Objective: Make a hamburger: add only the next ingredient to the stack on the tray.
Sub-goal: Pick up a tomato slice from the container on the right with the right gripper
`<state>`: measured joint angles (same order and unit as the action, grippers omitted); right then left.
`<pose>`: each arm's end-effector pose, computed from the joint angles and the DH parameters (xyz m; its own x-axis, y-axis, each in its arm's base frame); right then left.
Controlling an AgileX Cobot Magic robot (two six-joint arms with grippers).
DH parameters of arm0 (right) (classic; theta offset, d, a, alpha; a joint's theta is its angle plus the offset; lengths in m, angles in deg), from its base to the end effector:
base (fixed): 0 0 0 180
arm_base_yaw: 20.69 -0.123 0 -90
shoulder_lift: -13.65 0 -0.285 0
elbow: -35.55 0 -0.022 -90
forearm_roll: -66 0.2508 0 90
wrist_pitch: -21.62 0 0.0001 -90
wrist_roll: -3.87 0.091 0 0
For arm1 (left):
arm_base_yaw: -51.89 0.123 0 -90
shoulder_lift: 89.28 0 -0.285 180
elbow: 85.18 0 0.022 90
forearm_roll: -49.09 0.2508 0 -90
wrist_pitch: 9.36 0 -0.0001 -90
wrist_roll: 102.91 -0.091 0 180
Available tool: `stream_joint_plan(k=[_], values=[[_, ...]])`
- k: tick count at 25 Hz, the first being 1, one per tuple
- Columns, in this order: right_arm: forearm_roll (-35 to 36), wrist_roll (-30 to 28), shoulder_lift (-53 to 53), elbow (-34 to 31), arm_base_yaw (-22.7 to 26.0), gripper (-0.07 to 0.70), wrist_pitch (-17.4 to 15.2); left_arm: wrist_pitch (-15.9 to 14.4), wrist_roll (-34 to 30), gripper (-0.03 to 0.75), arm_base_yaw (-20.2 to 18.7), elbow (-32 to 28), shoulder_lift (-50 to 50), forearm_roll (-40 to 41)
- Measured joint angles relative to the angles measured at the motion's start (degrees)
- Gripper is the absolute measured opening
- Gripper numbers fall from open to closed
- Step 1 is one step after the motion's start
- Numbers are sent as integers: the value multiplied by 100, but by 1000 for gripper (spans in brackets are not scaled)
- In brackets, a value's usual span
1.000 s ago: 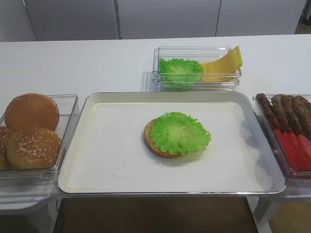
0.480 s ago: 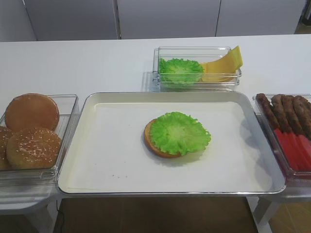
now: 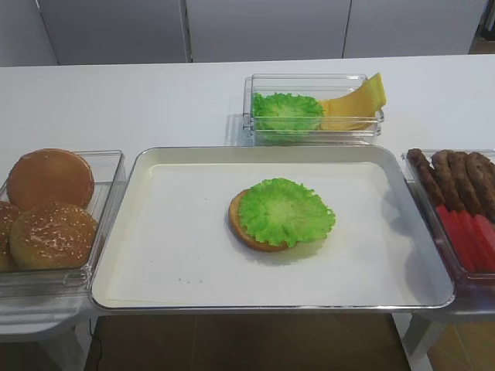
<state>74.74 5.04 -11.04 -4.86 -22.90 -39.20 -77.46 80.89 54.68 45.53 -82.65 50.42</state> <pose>0.0320 0.0133 0.3150 -0.5934 0.0714 -0.8017 -0.0899 0.9839 0.1542 -0.0124 0.0014 0.2637 -0.5540 -0.0847 -0.8282 -0.0986 0.9945 -0.0357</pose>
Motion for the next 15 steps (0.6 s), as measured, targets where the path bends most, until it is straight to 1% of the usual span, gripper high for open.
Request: stream_joint_plan(k=[4, 7, 9, 12, 15], values=[[326, 12, -1195, 343, 0, 422, 232, 0, 0, 299, 0, 0, 0, 0], [608, -2, -2042, 717, 0, 422, 244, 0, 0, 299, 0, 0, 0, 0], [782, -168, -2545, 999, 0, 422, 146, 0, 0, 299, 0, 0, 0, 0], [947, -228, -3230, 1365, 0, 422, -80, 0, 0, 299, 0, 0, 0, 0], [896, -196, -3773, 1619, -262, 421, -250, 0, 0, 299, 0, 0, 0, 0]])
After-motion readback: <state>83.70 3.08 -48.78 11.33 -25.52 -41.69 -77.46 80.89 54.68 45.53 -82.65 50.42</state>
